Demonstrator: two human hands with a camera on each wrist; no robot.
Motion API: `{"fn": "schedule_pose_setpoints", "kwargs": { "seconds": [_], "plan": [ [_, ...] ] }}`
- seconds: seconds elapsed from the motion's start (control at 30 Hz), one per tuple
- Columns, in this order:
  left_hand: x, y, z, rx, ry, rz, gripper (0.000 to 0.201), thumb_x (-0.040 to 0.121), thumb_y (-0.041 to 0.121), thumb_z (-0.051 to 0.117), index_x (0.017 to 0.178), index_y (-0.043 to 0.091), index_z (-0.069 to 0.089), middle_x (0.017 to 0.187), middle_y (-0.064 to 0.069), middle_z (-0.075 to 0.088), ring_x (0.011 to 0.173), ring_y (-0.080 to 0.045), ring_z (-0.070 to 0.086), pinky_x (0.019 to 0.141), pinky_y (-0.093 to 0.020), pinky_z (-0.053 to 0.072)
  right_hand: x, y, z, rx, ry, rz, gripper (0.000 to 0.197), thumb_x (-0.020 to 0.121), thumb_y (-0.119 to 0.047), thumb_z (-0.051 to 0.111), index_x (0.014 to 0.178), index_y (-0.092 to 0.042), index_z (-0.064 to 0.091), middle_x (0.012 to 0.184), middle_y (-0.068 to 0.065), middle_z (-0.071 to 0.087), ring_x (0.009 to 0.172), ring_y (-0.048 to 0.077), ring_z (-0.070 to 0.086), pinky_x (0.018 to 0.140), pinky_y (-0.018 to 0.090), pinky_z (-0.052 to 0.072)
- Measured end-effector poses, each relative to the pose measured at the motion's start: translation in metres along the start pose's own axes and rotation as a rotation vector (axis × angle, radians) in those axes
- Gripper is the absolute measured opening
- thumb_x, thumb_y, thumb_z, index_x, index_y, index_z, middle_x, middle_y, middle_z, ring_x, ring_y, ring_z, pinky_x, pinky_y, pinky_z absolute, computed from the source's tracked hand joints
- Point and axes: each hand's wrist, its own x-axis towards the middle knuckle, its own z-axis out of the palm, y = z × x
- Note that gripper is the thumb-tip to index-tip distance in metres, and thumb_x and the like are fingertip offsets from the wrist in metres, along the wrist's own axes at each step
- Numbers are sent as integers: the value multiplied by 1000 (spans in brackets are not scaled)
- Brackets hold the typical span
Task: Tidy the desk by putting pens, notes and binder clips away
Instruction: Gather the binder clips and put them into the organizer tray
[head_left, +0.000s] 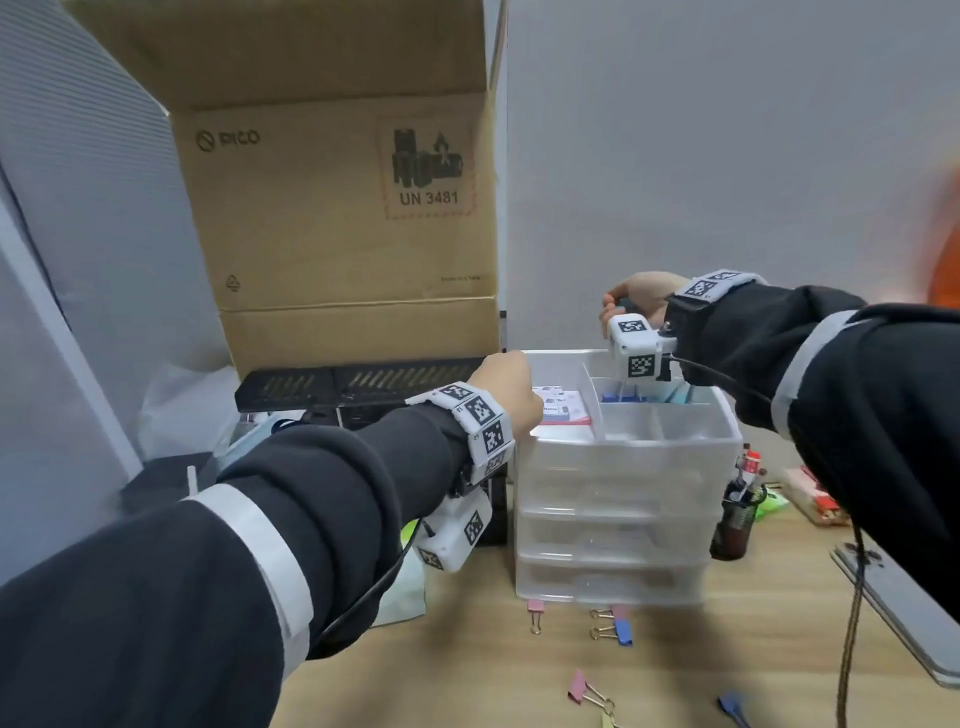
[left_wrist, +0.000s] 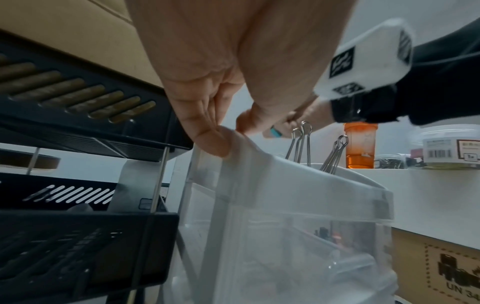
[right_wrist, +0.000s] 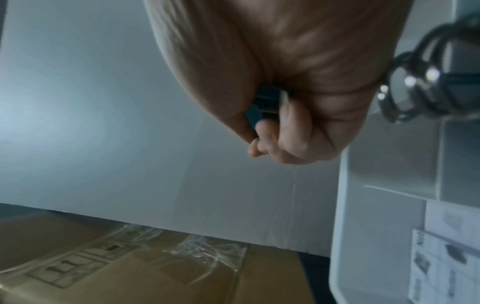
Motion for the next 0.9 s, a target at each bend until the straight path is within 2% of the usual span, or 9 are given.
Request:
{"fn": "schedule_pose_setpoints", "kwargs": {
  "seconds": [0.07,0.23,0.4,0.47,0.57,0.63,0.7,0.83,0.9],
  "plan": [
    [2,0,0,-14,-15,-10,7,92,7,51,86,11,49,82,-5,52,70,-22,49,55,-27,38,9,11,-1,-24,-27,30,36,103,-16,32,69,-10,41,60,1,36,29,12,37,36,16,37],
    [5,-1,0,-46,-40,-34,30,90,5,53,69,17,34,70,-1,39,63,-19,39,50,-26,30,17,21,1,-124,-55,60,38,105,-21,35,70,-10,43,61,1,39,29,12,42,35,15,40],
    [3,-2,2,-56,-32,-30,30,91,6,53,69,17,34,70,0,39,62,-18,37,51,-25,30,13,29,8,-272,-2,-41,38,105,-26,37,69,-15,44,65,-1,39,27,7,39,32,10,32],
    [4,-1,1,-51,-25,-26,29,91,7,53,70,17,35,70,0,40,65,-19,39,51,-25,31,12,32,10,-249,-7,-64,39,105,-28,38,69,-15,43,66,-1,40,26,5,38,28,10,29],
    [3,-2,1,-57,-33,-24,30,90,7,53,70,17,34,70,0,39,65,-20,39,51,-26,31,7,35,14,-182,6,-47,37,105,-28,41,72,-13,44,70,1,48,26,7,46,27,11,33],
    [3,-2,0,-60,-33,-26,30,91,7,53,71,17,33,70,0,38,65,-20,38,52,-27,30,5,36,15,-151,28,-36,35,104,-29,45,72,-13,47,63,1,54,29,8,51,30,11,38],
    [3,-3,1,-57,-31,-23,28,91,8,52,72,17,34,71,0,39,66,-20,38,53,-27,31,4,37,16,-151,35,-25,37,104,-30,44,72,-13,47,53,1,54,31,7,51,29,11,36],
    [4,-2,2,-46,-20,-11,21,92,9,53,78,15,39,73,0,42,67,-19,41,53,-26,33,8,35,11,-87,46,-13,39,105,-30,39,72,-11,47,69,2,50,41,14,63,30,14,39],
    [4,-2,2,-38,-20,-7,16,93,10,53,82,13,41,73,0,42,65,-18,41,52,-25,33,10,36,9,-110,45,-15,39,105,-30,39,72,-11,47,68,1,51,51,14,64,33,12,39]
  ]
}}
